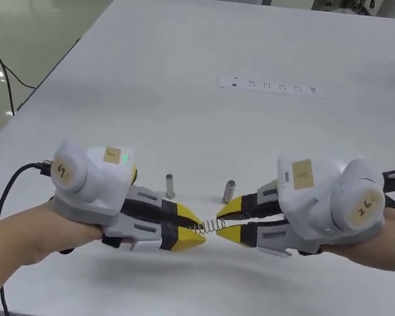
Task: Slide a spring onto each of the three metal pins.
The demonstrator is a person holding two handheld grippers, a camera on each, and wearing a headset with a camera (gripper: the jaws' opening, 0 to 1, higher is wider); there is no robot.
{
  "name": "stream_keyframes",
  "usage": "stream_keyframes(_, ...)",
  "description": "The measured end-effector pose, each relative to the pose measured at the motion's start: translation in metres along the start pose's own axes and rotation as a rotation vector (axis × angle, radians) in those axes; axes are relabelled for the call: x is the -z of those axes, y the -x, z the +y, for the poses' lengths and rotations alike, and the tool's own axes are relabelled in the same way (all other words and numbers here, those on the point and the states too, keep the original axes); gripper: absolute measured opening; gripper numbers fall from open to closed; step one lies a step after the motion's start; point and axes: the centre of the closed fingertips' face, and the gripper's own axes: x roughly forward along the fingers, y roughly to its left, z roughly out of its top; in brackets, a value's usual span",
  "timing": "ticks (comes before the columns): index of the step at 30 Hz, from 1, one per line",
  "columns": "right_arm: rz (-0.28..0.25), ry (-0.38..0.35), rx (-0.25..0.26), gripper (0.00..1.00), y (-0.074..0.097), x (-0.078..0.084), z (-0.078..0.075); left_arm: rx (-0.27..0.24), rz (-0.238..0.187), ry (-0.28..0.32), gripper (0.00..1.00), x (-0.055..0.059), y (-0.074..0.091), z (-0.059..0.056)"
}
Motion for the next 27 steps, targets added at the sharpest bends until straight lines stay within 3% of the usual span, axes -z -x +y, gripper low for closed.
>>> stream_keyframes(16,-0.047,0.007,-0.014,0.07,0.0,-0.021,-0.001,-0.024,0.011,-0.037,0.03,0.002,-0.006,0.002)
stream_keyframes(27,-0.087,0.033,0.01,0.07,-0.009,-0.039,-0.003,-0.023,-0.002,-0.037,0.03,-0.002,-0.009,0.0)
